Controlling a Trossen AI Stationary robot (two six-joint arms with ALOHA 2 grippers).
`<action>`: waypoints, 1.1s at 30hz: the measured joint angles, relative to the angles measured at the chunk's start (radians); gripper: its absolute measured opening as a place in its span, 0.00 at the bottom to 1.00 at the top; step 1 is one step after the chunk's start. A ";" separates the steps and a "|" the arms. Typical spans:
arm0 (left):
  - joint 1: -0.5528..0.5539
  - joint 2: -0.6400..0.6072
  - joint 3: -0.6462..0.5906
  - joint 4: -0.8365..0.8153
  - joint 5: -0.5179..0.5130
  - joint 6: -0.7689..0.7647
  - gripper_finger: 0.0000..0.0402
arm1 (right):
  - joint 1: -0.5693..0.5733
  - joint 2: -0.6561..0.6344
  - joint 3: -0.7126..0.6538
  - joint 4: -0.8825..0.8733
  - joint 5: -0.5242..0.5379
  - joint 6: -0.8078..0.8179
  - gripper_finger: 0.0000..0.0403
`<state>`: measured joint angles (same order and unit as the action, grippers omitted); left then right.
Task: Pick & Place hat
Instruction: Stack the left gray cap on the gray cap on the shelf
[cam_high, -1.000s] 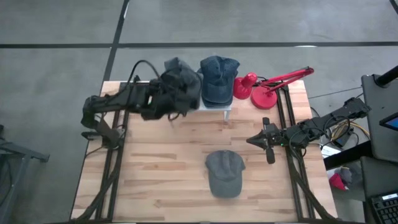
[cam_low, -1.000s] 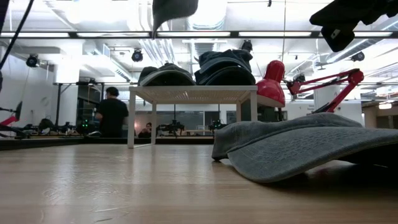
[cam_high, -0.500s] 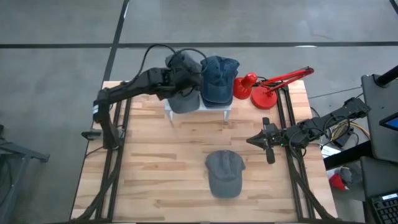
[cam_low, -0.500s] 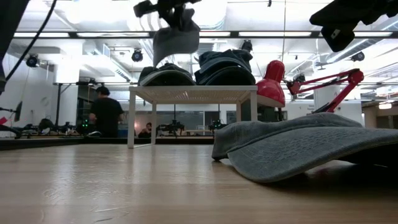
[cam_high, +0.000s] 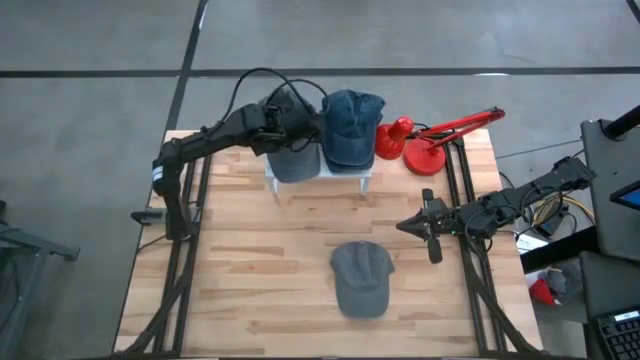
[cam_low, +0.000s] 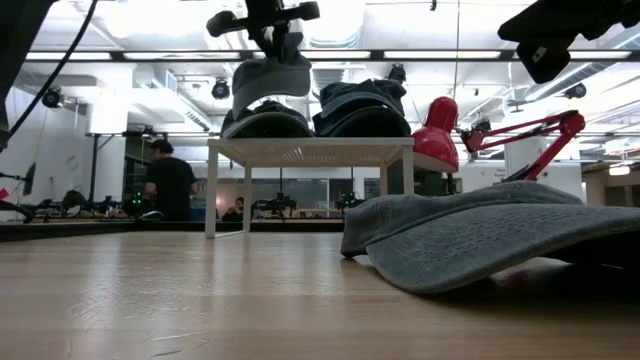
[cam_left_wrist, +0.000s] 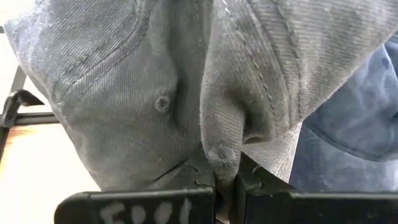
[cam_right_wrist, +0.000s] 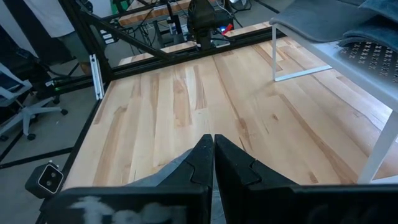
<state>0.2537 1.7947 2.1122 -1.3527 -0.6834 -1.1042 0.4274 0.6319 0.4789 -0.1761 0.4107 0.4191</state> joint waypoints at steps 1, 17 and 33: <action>0.001 0.000 -0.002 0.001 0.004 -0.005 0.01 | 0.000 0.000 0.000 0.000 0.000 0.000 0.03; 0.044 0.001 -0.107 0.037 0.092 -0.025 0.01 | 0.000 0.000 0.000 0.000 0.000 0.000 0.03; 0.074 0.000 -0.202 0.206 0.175 -0.015 0.04 | 0.000 0.000 0.000 -0.005 0.000 0.098 0.03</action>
<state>0.3273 1.7947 1.9106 -1.1467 -0.5087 -1.1194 0.4274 0.6319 0.4789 -0.1814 0.4103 0.5171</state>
